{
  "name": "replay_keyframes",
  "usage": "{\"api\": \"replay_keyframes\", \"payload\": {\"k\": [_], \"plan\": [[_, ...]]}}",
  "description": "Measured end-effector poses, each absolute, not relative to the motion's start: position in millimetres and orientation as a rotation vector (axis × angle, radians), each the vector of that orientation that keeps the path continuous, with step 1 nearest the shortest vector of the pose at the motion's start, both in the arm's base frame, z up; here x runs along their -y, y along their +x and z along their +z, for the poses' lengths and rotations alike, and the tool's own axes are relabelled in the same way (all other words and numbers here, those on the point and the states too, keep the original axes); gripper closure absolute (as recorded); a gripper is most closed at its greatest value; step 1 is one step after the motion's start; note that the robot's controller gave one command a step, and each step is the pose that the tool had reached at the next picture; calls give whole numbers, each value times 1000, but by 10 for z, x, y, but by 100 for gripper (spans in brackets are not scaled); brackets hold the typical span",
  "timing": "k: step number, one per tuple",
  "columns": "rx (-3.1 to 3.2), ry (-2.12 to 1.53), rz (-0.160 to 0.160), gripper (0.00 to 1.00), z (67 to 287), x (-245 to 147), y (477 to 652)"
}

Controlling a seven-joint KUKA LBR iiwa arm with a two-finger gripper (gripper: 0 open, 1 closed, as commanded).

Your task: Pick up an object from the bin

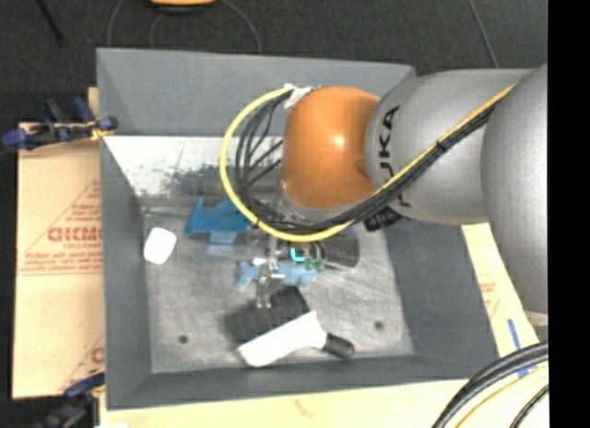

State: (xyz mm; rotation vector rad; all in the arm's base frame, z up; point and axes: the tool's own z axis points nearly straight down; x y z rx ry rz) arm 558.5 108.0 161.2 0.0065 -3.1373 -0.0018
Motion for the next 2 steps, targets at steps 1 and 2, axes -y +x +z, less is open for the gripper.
{"api": "replay_keyframes", "payload": {"k": [1,2], "plan": [[3144,3,-3,0,1651,-1077,5604],[3149,133,1,0,1488,-1127,5663]]}}
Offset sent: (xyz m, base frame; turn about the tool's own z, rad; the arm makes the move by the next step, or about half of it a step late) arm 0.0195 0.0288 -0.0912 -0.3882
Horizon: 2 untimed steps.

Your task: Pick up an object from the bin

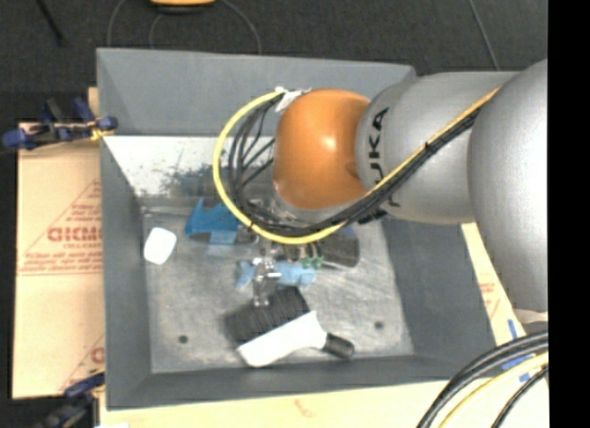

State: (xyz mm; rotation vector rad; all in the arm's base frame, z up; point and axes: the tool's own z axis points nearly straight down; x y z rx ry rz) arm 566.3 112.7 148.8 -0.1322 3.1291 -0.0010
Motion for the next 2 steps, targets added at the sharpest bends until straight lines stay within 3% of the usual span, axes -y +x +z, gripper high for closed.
{"api": "replay_keyframes", "payload": {"k": [1,2], "plan": [[-3062,-621,1,0,1003,-1052,6061],[-3058,-650,2,0,788,-807,5574]]}}
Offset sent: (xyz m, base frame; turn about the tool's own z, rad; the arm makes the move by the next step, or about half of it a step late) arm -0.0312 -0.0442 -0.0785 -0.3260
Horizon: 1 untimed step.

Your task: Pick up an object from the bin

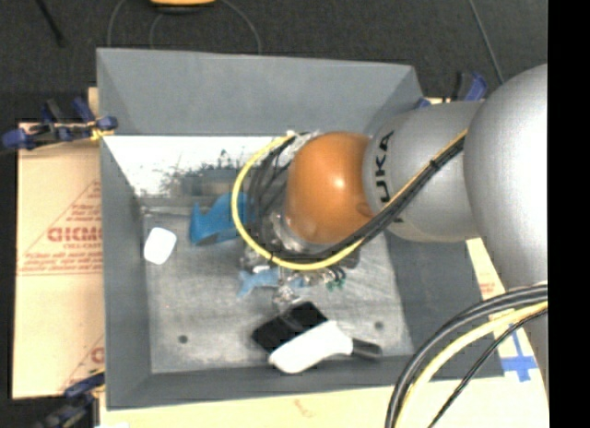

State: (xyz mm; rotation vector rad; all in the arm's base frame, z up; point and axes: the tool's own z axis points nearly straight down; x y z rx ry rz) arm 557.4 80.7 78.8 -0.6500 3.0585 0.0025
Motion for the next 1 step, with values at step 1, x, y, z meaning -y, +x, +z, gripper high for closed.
{"api": "replay_keyframes", "payload": {"k": [1], "plan": [[-3096,-504,2,100,749,-686,6412]]}}
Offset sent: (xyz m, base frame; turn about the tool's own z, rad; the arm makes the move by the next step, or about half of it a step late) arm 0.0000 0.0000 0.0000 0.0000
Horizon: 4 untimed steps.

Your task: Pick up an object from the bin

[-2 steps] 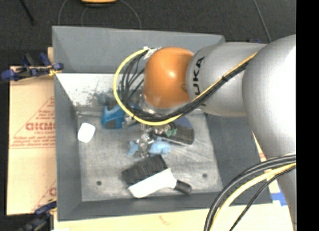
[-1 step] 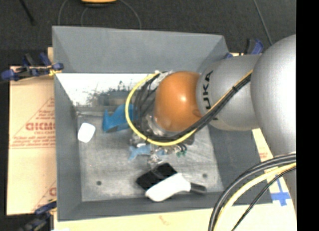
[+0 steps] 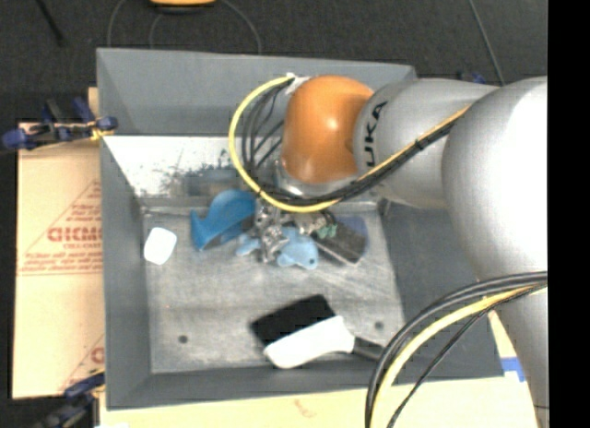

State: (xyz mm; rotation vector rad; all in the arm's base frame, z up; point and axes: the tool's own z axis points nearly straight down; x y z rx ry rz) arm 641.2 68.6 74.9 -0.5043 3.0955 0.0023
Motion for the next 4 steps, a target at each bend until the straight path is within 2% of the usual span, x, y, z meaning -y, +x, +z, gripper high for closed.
{"api": "replay_keyframes", "payload": {"k": [1,2,3,4], "plan": [[-3096,-503,3,100,748,-685,6412],[-3100,-524,1,100,1200,-560,6360],[-3078,-536,0,100,1333,-626,6262],[-3102,-522,0,100,1653,-528,6311]]}}
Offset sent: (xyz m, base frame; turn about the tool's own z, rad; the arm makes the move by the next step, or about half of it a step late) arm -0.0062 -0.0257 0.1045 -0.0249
